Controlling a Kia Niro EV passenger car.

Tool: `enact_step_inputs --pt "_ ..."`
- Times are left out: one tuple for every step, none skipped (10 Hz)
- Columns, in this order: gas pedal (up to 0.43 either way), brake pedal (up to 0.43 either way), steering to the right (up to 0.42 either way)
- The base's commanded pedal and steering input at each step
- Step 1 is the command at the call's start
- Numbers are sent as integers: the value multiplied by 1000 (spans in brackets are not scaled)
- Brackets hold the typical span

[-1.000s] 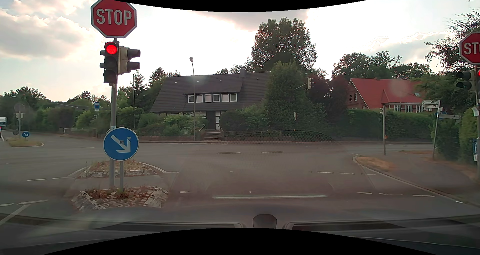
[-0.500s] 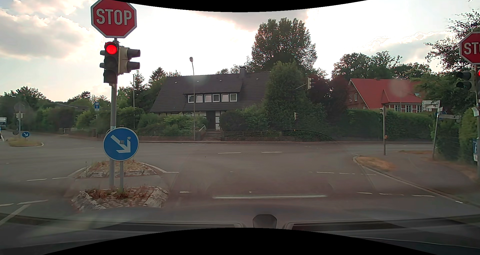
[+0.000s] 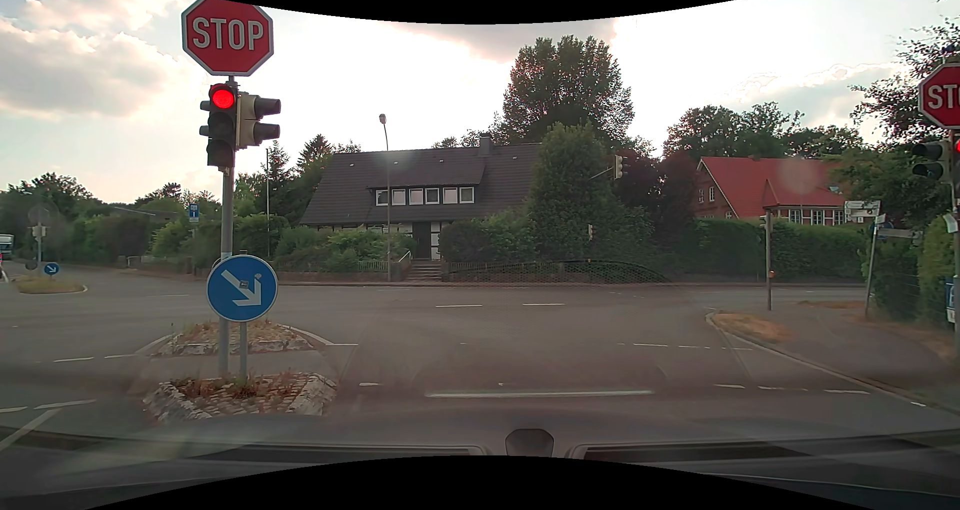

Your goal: Follow the waypoints while adhering to traffic rules and regulations

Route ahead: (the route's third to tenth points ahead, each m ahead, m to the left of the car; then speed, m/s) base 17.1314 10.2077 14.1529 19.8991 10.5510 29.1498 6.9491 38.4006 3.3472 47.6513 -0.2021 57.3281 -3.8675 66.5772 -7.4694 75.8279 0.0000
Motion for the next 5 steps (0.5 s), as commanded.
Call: enact_step_inputs --pt "0 250 -5" --pt "0 250 -5" --pt "0 250 -5" --pt "0 250 -6" --pt "0 250 -5"
